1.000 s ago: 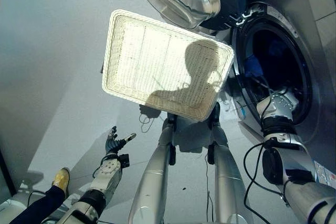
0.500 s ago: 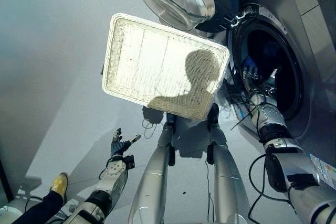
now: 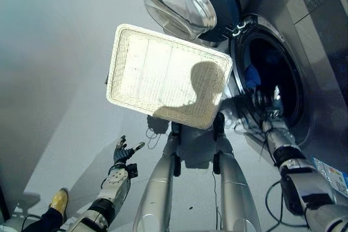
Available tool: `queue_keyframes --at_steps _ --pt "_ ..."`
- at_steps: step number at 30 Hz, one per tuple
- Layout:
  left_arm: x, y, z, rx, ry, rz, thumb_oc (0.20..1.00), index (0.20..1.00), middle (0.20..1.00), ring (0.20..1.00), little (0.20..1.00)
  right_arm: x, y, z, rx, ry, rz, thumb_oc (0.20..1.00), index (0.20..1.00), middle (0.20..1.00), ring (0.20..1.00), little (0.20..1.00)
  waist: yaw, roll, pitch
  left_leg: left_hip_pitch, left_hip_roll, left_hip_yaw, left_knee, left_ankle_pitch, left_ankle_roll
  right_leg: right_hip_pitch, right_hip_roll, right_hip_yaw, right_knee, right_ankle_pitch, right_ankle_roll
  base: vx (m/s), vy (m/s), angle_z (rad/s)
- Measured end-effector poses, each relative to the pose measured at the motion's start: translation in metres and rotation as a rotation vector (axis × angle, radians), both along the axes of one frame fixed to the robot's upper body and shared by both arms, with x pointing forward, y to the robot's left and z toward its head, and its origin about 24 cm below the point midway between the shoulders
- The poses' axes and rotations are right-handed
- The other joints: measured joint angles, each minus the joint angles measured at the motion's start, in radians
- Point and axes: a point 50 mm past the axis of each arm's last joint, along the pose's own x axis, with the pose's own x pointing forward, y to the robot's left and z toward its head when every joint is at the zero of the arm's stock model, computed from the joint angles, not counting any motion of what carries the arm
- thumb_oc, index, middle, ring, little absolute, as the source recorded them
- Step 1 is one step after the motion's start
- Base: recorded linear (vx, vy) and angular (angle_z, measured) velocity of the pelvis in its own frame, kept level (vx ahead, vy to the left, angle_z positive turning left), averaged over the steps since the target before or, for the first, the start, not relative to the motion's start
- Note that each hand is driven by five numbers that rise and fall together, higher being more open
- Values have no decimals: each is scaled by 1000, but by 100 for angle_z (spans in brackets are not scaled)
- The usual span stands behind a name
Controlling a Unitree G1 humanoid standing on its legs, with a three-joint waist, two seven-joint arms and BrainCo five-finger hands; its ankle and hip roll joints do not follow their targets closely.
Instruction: Put the clothes into the washing machine.
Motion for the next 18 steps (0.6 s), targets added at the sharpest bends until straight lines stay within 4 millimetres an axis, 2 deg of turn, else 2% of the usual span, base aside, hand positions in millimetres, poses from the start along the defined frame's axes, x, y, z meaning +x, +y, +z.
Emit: queue_keyframes --at_steps 3,5,9,11,14,15,18 --pt "-3 -1 -5 -35 18 -29 1000 1000 1000 1000 1000 -17 2 -27 -162 125 80 1000 1000 1000 1000 1000 -1 -4 -2 37 -2 0 -6 -1 2 41 -2 0 -15 2 3 -38 7 0" --pt "-5 -2 -8 -71 29 -56 1000 1000 1000 1000 1000 -24 8 -36 -304 168 158 1000 1000 1000 1000 1000 0 -14 -1 77 -1 0 -19 -1 2 79 -2 0 -25 2 3 -15 -2 -1" --pt "-11 0 -14 -126 49 -115 1000 1000 1000 1000 1000 -43 23 -57 -582 210 353 1000 1000 1000 1000 1000 0 -47 -9 180 4 -3 -56 -1 2 177 0 -2 -54 1 3 34 -15 0" --pt "-17 7 -19 -147 73 -109 1000 1000 1000 1000 1000 -53 28 -68 -648 229 403 1000 1000 1000 1000 1000 1 -68 -24 237 10 -6 -83 -1 2 233 1 -7 -77 1 3 81 -28 -1" --pt "-33 13 -30 -160 126 -113 1000 1000 1000 1000 1000 -75 31 -88 -706 295 475 1000 1000 1000 1000 1000 2 -95 -87 270 16 -7 -113 0 1 266 1 -15 -104 1 3 122 -71 3" --pt "-40 13 -35 -174 153 -117 1000 1000 1000 1000 1000 -86 30 -99 -724 341 523 1000 1000 1000 1000 1000 3 -95 -92 320 17 -12 -134 4 -5 319 4 -31 -122 3 7 110 -113 14" --pt "-76 17 -56 -204 252 -95 1000 1000 1000 1000 1000 -135 28 -133 -719 512 630 1000 1000 1000 1000 1000 5 -95 -226 381 27 -29 -189 1 -7 391 9 -56 -182 -3 5 85 -85 17"
